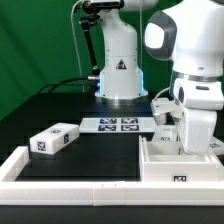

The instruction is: Assemble cabinet

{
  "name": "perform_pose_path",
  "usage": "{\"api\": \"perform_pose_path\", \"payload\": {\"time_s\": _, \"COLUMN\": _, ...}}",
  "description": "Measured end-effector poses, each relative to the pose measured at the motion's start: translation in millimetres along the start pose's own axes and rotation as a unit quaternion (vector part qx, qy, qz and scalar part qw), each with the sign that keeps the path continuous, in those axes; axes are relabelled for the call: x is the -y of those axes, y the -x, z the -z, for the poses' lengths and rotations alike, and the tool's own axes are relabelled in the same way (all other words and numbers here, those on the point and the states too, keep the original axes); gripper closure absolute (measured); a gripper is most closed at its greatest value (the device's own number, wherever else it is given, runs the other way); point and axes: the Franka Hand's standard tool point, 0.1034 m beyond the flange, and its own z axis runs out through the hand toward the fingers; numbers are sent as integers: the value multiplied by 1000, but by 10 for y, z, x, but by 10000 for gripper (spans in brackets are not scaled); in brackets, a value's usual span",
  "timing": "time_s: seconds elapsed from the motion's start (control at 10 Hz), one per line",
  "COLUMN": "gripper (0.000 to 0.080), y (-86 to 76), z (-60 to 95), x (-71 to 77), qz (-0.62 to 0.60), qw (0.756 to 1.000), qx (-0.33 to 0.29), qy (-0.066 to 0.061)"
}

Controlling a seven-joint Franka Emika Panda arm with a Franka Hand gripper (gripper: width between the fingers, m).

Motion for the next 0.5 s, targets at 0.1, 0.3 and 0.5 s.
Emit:
{"api": "perform_pose_path", "payload": {"time_s": 0.1, "gripper": 481, "y": 3, "z": -1, "x": 0, "qz": 0, "qw": 1000, "qx": 0, "qy": 0}}
{"api": "perform_pose_path", "payload": {"time_s": 0.3, "gripper": 272, "y": 8, "z": -2, "x": -1, "qz": -1, "qw": 1000, "qx": 0, "qy": 0}}
{"api": "perform_pose_path", "payload": {"time_s": 0.5, "gripper": 98, "y": 22, "z": 24, "x": 16, "qz": -1, "qw": 1000, "qx": 0, "qy": 0}}
